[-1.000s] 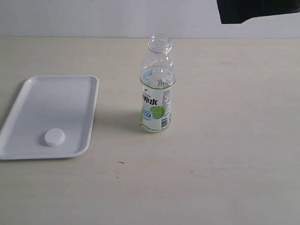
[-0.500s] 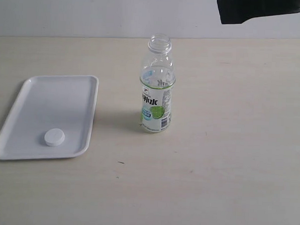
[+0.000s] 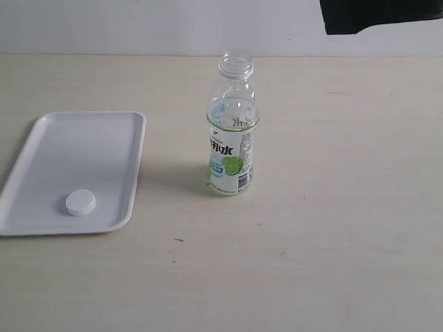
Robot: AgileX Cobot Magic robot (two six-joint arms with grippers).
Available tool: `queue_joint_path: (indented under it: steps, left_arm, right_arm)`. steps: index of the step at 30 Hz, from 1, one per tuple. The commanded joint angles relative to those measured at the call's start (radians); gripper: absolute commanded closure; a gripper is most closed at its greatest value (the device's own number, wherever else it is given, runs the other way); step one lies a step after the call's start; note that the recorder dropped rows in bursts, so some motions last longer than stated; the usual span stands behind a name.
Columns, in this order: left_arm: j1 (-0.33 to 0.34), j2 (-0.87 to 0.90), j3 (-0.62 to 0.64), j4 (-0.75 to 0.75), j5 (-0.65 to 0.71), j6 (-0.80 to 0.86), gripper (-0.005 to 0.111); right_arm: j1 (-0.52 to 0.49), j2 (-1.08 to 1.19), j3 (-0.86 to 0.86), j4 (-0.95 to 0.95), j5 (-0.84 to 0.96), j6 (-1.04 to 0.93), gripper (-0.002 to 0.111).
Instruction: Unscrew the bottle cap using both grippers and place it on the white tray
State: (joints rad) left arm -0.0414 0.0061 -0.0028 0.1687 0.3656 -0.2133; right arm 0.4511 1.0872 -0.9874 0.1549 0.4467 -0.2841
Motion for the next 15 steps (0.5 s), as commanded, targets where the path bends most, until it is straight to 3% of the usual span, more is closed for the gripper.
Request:
queue_joint_path:
  steps: [1, 15]
  left_arm:
    - [0.003, -0.006, 0.003, 0.0, -0.004, 0.005, 0.107]
    - [0.003, -0.006, 0.003, 0.0, -0.004, 0.005, 0.107]
  right_arm:
    - [-0.004, -0.005, 0.004, 0.003, -0.01, 0.001, 0.108]
    - [-0.004, -0.005, 0.004, -0.028, -0.012, -0.006, 0.108]
